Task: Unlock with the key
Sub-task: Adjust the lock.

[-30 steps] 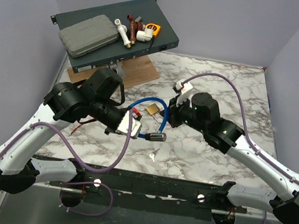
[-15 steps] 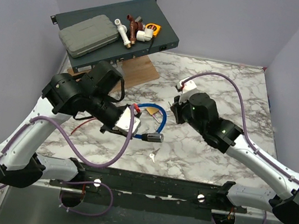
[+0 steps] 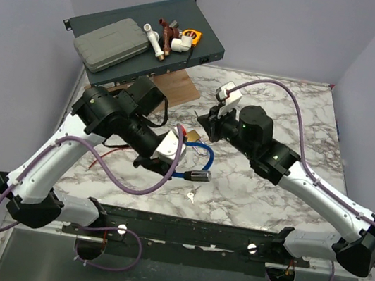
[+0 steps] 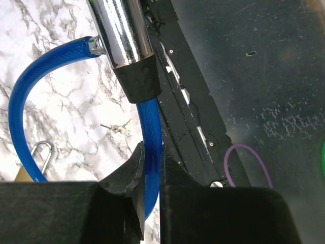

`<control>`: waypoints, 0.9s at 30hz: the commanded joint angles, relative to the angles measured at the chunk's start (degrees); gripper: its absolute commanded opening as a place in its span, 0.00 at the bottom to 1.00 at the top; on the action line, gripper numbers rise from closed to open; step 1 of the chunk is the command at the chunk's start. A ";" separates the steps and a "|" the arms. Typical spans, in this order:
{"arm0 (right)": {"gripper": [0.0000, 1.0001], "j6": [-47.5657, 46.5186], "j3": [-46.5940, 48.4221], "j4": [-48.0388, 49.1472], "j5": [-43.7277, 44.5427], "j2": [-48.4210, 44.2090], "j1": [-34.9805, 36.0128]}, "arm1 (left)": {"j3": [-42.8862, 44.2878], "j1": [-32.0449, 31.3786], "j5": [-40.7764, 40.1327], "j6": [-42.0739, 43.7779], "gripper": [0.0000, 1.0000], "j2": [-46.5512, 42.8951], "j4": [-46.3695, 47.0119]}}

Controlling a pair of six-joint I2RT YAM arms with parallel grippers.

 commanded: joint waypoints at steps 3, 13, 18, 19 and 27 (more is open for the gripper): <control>0.01 5.57 -3.86 5.18 -7.34 -0.07 0.37 | -1.61 0.86 2.92 -6.75 0.00 -1.40 9.26; 0.01 14.78 -11.31 7.75 -6.81 -4.02 0.40 | -17.51 2.92 -9.34 -25.28 0.00 -12.56 40.64; 0.01 19.06 -11.10 9.84 -7.87 -3.74 0.45 | -24.26 2.08 -19.04 -30.80 0.00 -16.32 52.74; 0.01 19.53 -11.05 10.11 -8.31 -3.86 0.43 | -24.71 1.84 -20.91 -31.15 0.00 -16.38 54.01; 0.01 20.85 -10.98 8.55 -9.00 -5.07 0.39 | -29.46 0.11 -37.85 -28.69 0.00 -19.13 67.28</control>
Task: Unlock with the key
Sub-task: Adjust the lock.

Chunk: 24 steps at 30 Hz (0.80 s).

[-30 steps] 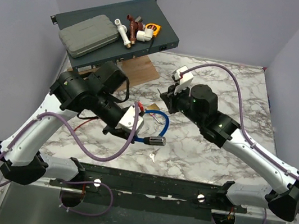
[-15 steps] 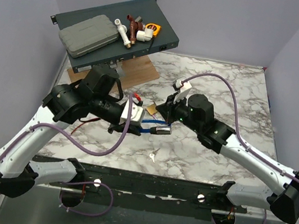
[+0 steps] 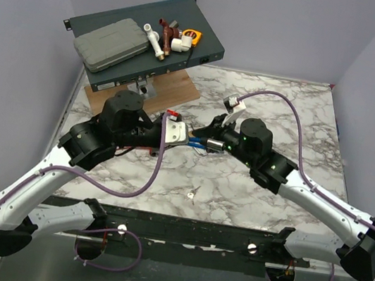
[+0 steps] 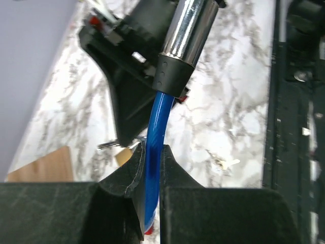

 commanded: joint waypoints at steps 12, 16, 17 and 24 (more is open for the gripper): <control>0.01 3.12 0.78 -0.30 -4.48 -2.19 0.46 | -6.17 -4.92 -23.09 11.86 0.00 -3.72 20.94; 0.01 3.80 2.04 -0.31 -5.22 -1.85 0.41 | -4.75 -6.21 -26.57 17.04 0.00 -0.71 25.48; 0.01 4.08 2.41 -0.29 -5.16 -1.82 0.44 | -4.39 -6.21 -26.93 17.21 0.00 -0.16 25.79; 0.01 4.94 2.18 -2.12 -4.06 -3.23 0.43 | -4.80 -6.22 -24.69 13.98 0.00 -0.20 26.62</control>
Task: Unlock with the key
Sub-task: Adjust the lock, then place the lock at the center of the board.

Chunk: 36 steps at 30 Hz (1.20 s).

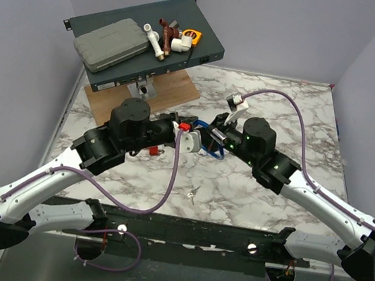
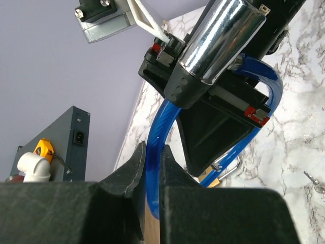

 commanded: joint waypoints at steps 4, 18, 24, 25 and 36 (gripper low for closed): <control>0.01 -1.07 2.65 -5.65 2.15 -2.11 0.60 | 4.64 4.50 18.83 -3.24 0.00 -1.78 -4.10; 0.01 -11.82 5.77 -16.50 19.78 -6.55 0.48 | 4.10 5.78 23.71 14.20 0.00 -8.34 -39.95; 0.01 -10.78 5.04 -15.90 19.42 -4.90 0.54 | -1.88 6.67 24.54 19.56 0.00 -4.74 -56.26; 0.01 -10.60 5.00 -15.90 19.52 -4.86 0.49 | -1.94 7.74 24.54 19.60 0.00 -2.89 -57.59; 0.01 -8.35 3.87 -15.81 20.64 -6.80 0.52 | -1.27 14.57 12.77 20.23 0.00 18.17 -41.64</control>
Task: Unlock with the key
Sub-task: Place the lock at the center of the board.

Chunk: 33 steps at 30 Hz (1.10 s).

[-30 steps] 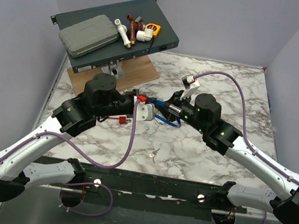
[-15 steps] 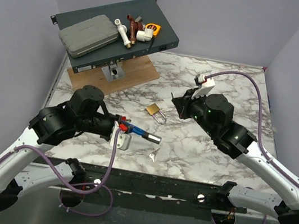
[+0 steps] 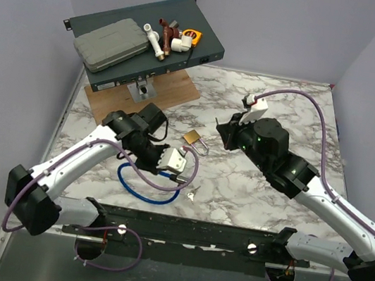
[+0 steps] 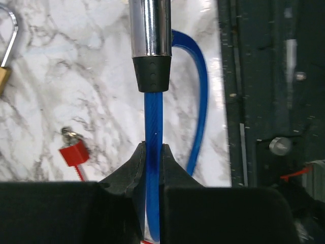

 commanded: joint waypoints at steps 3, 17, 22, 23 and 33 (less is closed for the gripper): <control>0.01 1.17 -1.58 -0.99 2.67 -1.96 0.35 | -0.56 0.33 -14.93 2.61 0.00 10.96 16.46; 0.01 1.59 0.45 -5.17 4.71 -5.02 0.35 | 3.01 2.97 -25.70 6.22 0.04 28.52 31.20; 0.01 2.06 1.60 -6.58 4.76 -5.58 0.30 | 3.10 3.02 -23.37 5.68 0.26 29.78 30.25; 0.01 2.11 2.00 -6.84 4.99 -5.59 0.32 | 3.10 3.02 -22.89 5.20 0.27 29.89 30.67; 0.01 1.69 6.04 -10.40 8.49 -6.96 0.33 | 6.44 2.97 -13.68 6.39 0.47 33.07 25.26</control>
